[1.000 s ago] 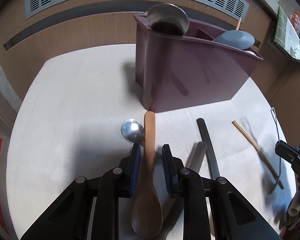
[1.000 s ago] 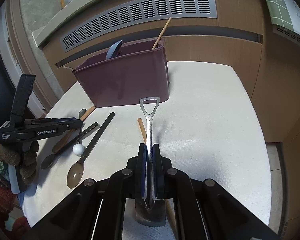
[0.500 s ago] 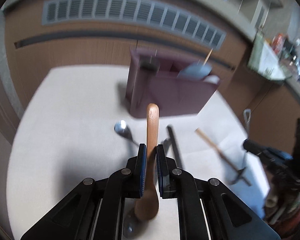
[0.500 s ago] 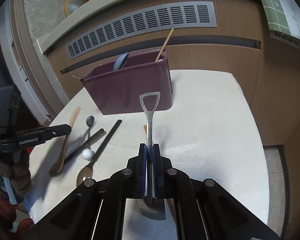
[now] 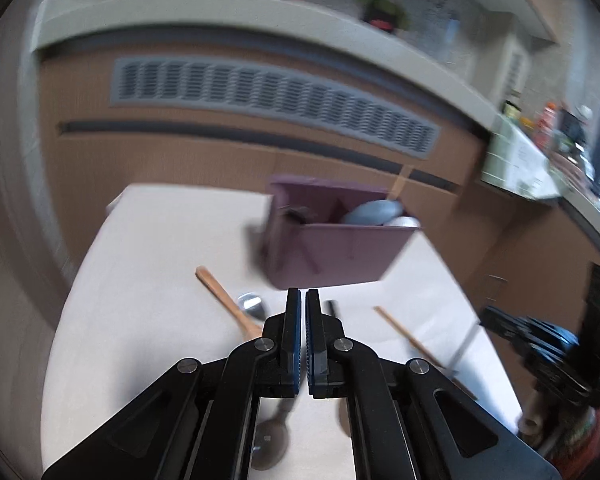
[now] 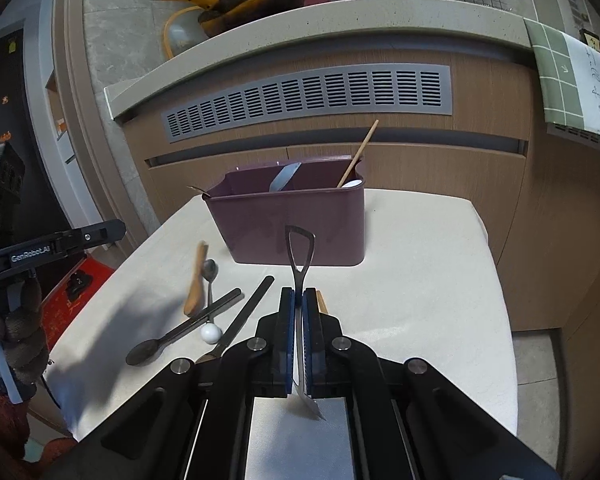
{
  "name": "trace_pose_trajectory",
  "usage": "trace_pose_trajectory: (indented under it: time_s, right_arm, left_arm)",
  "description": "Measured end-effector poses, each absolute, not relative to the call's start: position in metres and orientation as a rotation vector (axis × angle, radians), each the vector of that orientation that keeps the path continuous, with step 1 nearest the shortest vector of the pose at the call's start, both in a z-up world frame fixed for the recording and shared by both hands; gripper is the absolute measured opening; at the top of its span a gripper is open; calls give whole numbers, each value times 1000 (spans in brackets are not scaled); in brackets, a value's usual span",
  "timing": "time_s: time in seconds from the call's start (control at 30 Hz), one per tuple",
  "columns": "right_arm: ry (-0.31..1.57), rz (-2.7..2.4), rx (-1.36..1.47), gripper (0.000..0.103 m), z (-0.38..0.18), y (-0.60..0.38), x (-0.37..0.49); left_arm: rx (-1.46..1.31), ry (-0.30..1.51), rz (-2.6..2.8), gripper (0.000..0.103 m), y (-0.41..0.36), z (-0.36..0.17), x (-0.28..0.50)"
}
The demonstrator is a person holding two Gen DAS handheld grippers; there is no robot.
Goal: Organize utensils
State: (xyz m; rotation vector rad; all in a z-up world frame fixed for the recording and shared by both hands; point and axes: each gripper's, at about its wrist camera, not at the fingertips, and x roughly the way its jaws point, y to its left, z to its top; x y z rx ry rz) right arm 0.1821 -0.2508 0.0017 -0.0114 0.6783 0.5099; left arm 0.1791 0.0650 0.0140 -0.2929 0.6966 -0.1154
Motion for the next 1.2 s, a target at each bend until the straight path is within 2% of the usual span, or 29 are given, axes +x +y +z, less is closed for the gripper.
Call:
trace_pose_trajectory:
  time_s: [0.17,0.3,0.43,0.6,0.67,0.73,0.87,1.0,1.07,1.2]
  right_arm:
    - [682,492,-6,3,1,-255,182]
    - [706,487,5,3,-7,-256,187]
    - [723,486,-1,3,-13,-254,191]
    - [820,474,-10,5,-34,-257,198]
    - [852,439,14,10,-43,-265,201]
    - [875,395,53,22,-51,-276,208]
    - [964,323,141,25,-72,-285,238]
    - [993,282,73,25,-80,-265,256]
    - [1016,293,50,29,-81,-254,258]
    - [1007,278,49,45,-81,-248,255]
  left_arm:
    - [-407,822,0,6,94,-30,203]
    - [-578,928,60,27,112,-71,228]
    - [-601,982,107,28,104,-90,252]
    - [-364,922,81,28,70,-78,254]
    - [-282,882,69,28,57,-74,248]
    - [-233,865,50,28,47,-73,247]
    - [-134,869,15,28,28,-79,246]
    - [-90,873,7,28,31,-87,238]
    - [-66,885,20,28,41,-91,232]
    - [-57,898,81,30,72,-94,217]
